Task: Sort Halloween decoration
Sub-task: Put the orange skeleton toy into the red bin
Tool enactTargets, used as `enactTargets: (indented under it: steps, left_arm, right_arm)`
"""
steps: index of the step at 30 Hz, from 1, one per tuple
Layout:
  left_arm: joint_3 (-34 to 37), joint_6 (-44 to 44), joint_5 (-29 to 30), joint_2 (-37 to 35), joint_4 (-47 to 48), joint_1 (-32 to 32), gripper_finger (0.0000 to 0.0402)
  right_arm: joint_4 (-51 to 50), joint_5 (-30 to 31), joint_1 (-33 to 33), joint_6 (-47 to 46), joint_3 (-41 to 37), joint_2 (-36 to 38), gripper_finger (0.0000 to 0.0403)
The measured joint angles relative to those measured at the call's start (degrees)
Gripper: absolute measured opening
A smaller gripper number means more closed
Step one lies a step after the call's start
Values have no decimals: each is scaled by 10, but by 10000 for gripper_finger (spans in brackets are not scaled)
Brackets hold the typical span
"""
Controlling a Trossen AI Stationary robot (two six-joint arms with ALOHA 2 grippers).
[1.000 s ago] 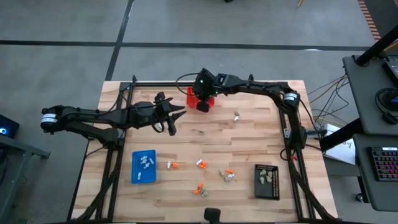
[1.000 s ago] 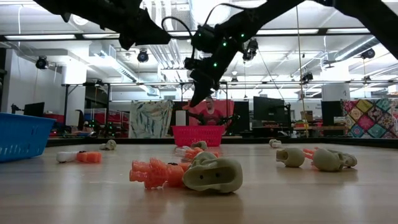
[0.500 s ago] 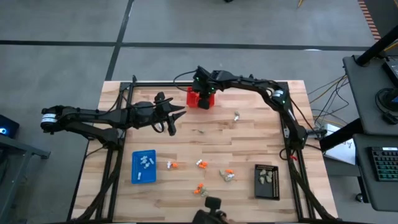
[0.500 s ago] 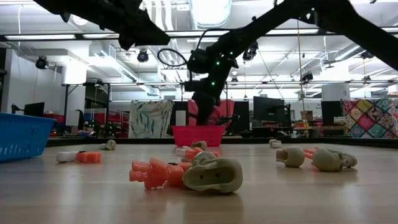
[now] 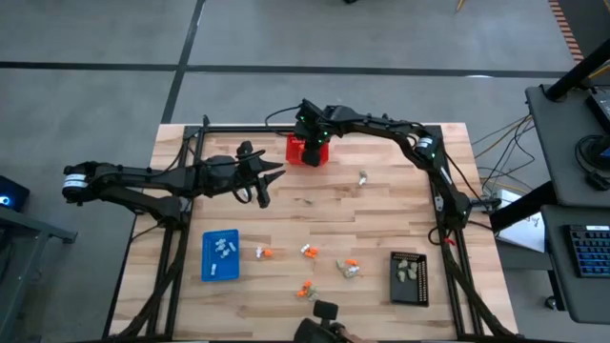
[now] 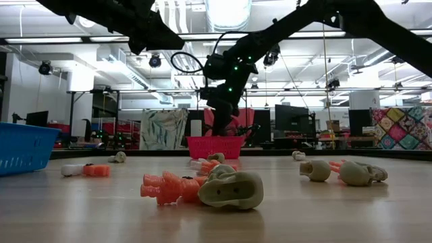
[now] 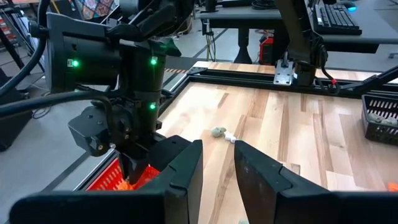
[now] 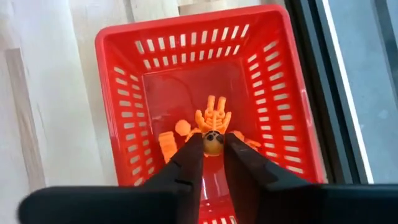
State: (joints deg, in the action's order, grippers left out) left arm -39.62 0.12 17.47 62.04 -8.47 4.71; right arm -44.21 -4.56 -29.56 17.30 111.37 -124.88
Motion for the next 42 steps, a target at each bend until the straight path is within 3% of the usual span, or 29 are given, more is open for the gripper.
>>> enactTargets:
  steps: [8,15,26,30,42]
  left_arm:
    - [0,0,0,0,8,0,75]
    - [0,-10,0,0,26,0,75]
    - [0,-64,-1,0,57,0,75]
    - [0,-86,-42,3,64,-2,75]
    - [-1,-149,-61,39,65,-45,75]
  right_arm:
    - [1,0,0,-2,0,0,123]
    - [-24,0,1,-15,0,18,147]
    - [-162,-4,35,-40,0,88,127]
    - [-209,-4,60,-57,-8,107,116]
    - [-190,-4,153,-109,-151,229,90]
